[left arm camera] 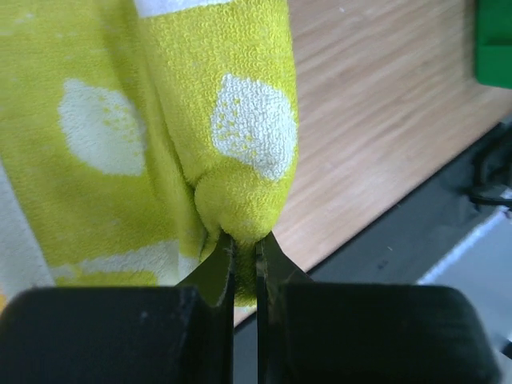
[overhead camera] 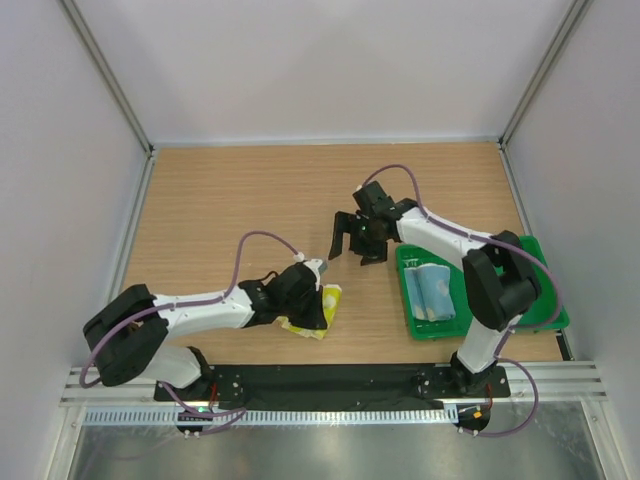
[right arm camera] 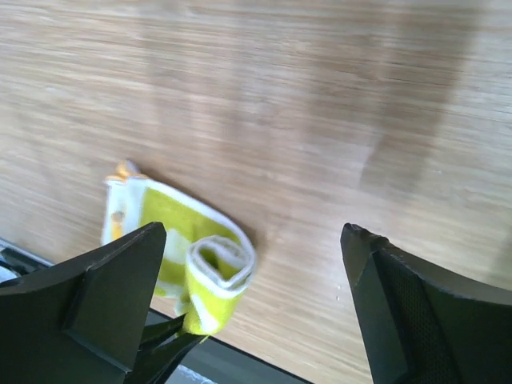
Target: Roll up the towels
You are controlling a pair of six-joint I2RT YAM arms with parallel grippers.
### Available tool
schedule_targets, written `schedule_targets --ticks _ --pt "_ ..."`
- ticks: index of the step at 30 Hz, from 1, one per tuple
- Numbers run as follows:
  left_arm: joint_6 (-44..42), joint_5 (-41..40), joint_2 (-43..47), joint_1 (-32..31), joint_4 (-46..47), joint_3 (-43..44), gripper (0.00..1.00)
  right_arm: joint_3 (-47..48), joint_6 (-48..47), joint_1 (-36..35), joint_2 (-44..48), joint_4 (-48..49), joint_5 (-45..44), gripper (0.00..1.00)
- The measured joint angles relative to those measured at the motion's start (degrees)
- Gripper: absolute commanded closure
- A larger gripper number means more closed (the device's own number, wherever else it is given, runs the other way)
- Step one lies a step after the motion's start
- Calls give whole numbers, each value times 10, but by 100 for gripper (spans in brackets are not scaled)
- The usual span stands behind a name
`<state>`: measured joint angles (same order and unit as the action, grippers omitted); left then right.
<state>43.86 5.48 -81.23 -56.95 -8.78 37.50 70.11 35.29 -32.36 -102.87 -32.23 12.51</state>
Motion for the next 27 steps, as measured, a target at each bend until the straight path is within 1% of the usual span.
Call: schedule_targets --ticks 3,6,10,14,18,21,27 --pt "29 39 38 16 19 -28 100 -7 0 -2 61 1 -19 1" --pt "67 80 81 38 66 -75 100 -12 -5 -8 108 21 -30 0" --pt "115 107 116 64 117 -125 100 -43 -17 -13 153 31 -53 0" --pt "160 129 110 75 159 -130 100 -104 -22 -13 191 32 -58 0" --pt "205 139 104 78 217 -141 100 -171 -19 -13 222 44 -42 0" --pt "229 140 95 81 236 -150 100 -211 -10 -15 242 55 -25 1" --pt "264 136 74 82 266 -178 100 -248 7 -28 268 86 3 1"
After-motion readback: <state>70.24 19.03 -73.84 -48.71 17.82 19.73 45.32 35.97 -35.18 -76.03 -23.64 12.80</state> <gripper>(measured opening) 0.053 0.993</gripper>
